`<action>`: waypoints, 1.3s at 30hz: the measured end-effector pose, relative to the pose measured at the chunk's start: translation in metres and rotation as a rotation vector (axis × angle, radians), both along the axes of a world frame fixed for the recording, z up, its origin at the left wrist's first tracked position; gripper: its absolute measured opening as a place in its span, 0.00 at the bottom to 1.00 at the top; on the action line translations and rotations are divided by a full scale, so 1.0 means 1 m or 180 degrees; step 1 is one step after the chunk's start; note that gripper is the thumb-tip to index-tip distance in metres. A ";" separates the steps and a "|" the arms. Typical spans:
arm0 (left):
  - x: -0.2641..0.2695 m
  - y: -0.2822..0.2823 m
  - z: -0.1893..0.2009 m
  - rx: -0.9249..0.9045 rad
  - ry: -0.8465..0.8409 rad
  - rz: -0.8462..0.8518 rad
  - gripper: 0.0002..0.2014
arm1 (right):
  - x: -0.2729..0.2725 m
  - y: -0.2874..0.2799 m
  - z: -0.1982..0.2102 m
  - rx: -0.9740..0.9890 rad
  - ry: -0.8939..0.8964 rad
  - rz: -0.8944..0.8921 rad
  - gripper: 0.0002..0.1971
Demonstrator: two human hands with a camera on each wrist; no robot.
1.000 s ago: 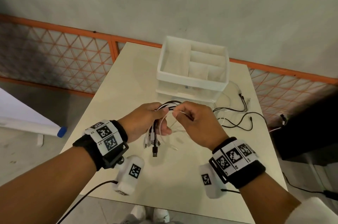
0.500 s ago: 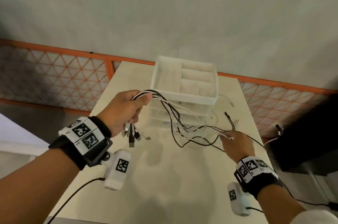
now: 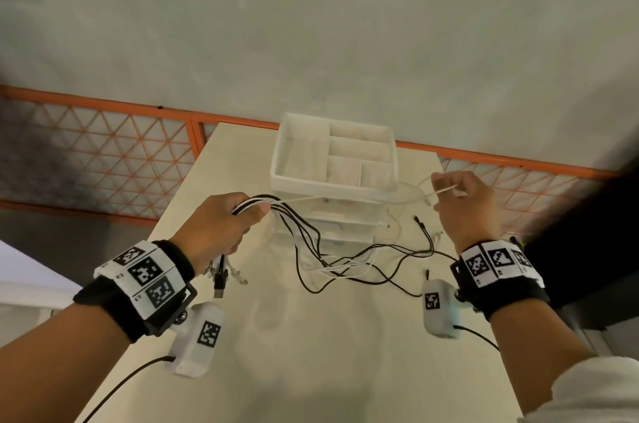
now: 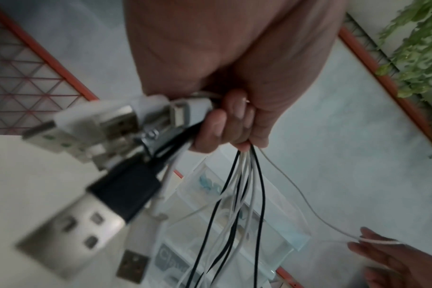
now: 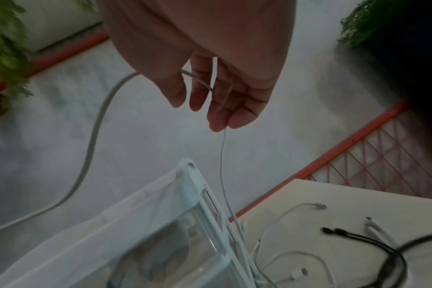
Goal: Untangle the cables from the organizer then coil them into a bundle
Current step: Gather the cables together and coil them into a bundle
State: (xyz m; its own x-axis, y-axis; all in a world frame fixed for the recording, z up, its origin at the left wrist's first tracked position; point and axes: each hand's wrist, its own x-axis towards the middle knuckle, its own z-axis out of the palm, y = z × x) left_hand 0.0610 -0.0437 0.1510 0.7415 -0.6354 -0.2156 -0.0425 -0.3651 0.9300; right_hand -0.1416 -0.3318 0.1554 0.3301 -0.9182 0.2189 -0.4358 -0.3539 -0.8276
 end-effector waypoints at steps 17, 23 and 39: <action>-0.042 -0.020 0.016 0.0167 -0.0252 -0.1578 0.04 | 0.044 0.140 -0.008 -0.0490 0.0504 0.2961 0.37; -0.039 -0.005 -0.003 0.0153 -0.0398 -0.1392 0.06 | 0.036 0.119 0.008 -0.0031 0.0023 0.2083 0.12; -0.038 -0.019 0.017 -0.1030 0.1234 -0.0844 0.19 | 0.018 0.117 0.020 0.0876 -0.0203 0.2579 0.12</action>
State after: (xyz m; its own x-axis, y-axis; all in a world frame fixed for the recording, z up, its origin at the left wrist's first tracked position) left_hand 0.0228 -0.0630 0.1681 0.4529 -0.8680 -0.2035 0.2728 -0.0824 0.9585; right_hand -0.1240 -0.2144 0.1753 0.9018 -0.4276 0.0633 -0.0849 -0.3188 -0.9440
